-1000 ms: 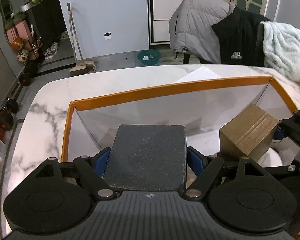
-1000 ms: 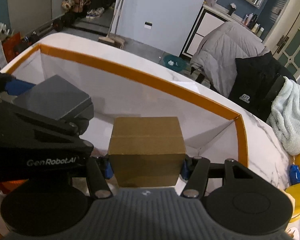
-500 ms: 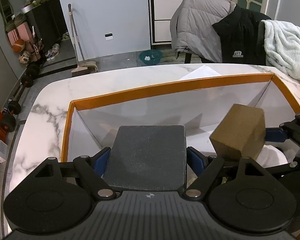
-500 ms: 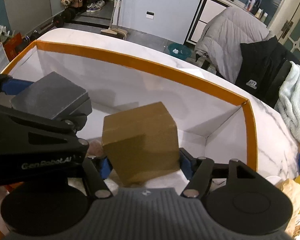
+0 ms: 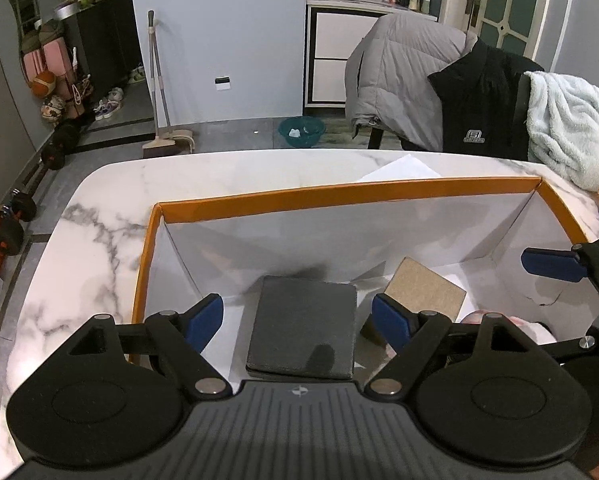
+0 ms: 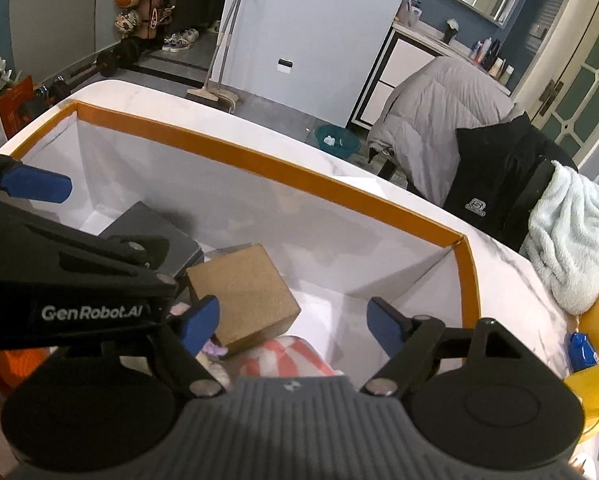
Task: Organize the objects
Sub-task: 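Open both grippers to drop the gray and brown boxes into the orange box, then move both tools back toward the pink wallet and the illustrated card box, then grasp the pink wallet with the left gripper while the right grasps the illustrated card box, then carry the pink wallet and card box with both tools over the orange box, then open both grippers to release the wallet and card box into the orange box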
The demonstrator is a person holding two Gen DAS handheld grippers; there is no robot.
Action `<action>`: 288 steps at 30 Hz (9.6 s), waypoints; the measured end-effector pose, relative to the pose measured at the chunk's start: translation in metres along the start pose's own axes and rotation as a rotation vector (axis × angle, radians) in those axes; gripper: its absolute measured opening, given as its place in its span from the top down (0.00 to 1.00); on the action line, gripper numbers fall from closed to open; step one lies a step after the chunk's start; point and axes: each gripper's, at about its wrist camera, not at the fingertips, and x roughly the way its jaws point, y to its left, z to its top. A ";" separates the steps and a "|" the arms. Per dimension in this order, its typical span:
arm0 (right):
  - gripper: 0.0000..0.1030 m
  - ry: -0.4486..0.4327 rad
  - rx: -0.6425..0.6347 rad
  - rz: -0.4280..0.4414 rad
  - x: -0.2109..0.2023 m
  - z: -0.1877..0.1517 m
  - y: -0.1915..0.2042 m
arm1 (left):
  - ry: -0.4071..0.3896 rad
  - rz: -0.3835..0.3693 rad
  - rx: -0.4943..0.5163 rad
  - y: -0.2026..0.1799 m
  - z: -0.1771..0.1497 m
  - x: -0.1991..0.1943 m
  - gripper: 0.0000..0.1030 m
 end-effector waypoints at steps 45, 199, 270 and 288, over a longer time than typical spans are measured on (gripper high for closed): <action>0.10 -0.302 0.078 0.026 -0.139 -0.063 0.014 | -0.375 -0.117 -0.121 0.042 -0.075 -0.143 0.07; 0.42 -0.209 0.202 0.250 -0.200 -0.212 0.040 | -0.194 -0.205 0.210 0.017 -0.152 -0.169 0.05; 0.36 -0.019 0.129 0.009 -0.011 -0.019 -0.018 | 0.009 -0.040 0.085 0.008 -0.040 -0.032 0.68; 0.20 -0.144 0.160 0.018 -0.041 -0.037 -0.015 | -0.058 -0.068 0.094 0.007 -0.048 -0.068 0.54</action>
